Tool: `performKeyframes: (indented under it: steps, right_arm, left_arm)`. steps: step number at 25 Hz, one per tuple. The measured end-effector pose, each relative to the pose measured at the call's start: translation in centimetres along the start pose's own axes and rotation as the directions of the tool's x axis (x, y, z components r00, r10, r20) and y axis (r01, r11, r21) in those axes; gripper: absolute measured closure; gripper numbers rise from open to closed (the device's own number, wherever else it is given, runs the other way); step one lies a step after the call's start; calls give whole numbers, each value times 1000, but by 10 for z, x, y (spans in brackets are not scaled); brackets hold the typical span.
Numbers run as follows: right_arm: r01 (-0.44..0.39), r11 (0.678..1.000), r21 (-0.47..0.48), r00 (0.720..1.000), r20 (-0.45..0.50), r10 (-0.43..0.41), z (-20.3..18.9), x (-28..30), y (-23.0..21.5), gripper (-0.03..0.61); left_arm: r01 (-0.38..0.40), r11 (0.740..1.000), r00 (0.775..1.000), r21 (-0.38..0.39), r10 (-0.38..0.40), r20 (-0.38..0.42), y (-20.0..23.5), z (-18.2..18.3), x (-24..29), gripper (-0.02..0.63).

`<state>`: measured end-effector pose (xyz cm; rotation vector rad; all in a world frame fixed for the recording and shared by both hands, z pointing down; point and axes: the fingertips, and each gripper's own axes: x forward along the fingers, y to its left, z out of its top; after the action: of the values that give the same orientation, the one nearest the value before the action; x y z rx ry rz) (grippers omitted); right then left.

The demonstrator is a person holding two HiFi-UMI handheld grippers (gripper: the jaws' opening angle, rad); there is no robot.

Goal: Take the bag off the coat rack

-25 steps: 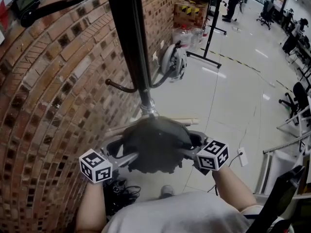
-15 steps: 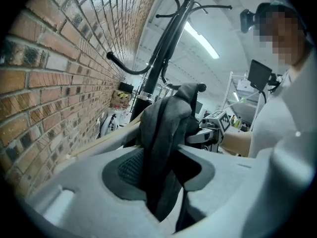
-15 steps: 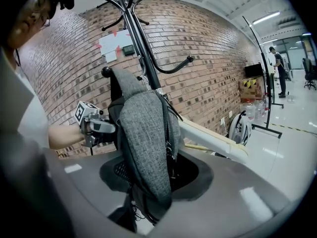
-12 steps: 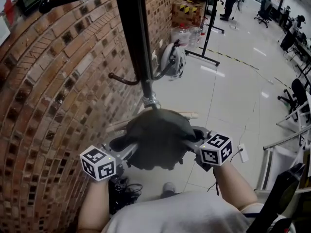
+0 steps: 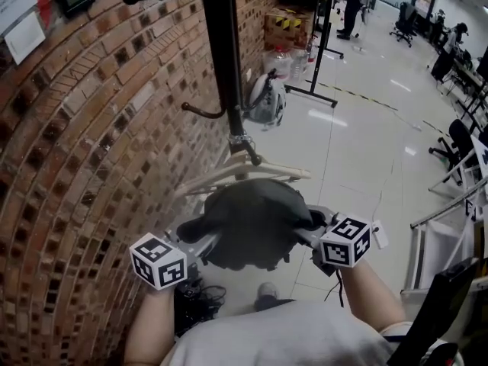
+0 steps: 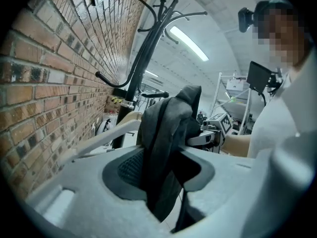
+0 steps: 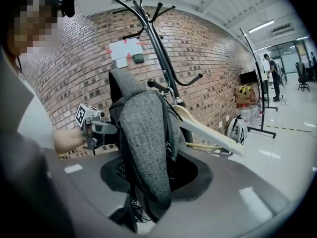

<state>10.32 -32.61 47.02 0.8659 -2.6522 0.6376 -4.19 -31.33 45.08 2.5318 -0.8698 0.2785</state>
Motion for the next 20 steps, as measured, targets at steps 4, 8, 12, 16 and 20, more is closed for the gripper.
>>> performKeyframes:
  steps: [4, 8, 12, 16, 20]
  right_arm:
    - [6, 1000, 9, 1000, 6, -6, -33, -27, 48, 420]
    - [9, 1000, 29, 1000, 10, -9, -68, -58, 103, 420]
    - [9, 997, 75, 1000, 15, -10, -100, -83, 171, 419]
    - [20, 995, 94, 999, 29, -23, -129, -105, 242, 417]
    - [39, 989, 140, 998, 43, -45, -164, -127, 299, 417]
  left_arm:
    - [12, 1000, 1000, 5, -12, -1, -39, -32, -35, 460]
    - [20, 1000, 1000, 2, -20, -10, -84, -65, -76, 460]
    - [27, 1000, 999, 0, -27, -37, -128, -95, -130, 460]
    - [53, 999, 997, 8, -53, -61, -168, -124, -189, 460]
    - [68, 997, 994, 25, -66, -91, -204, -153, -233, 460]
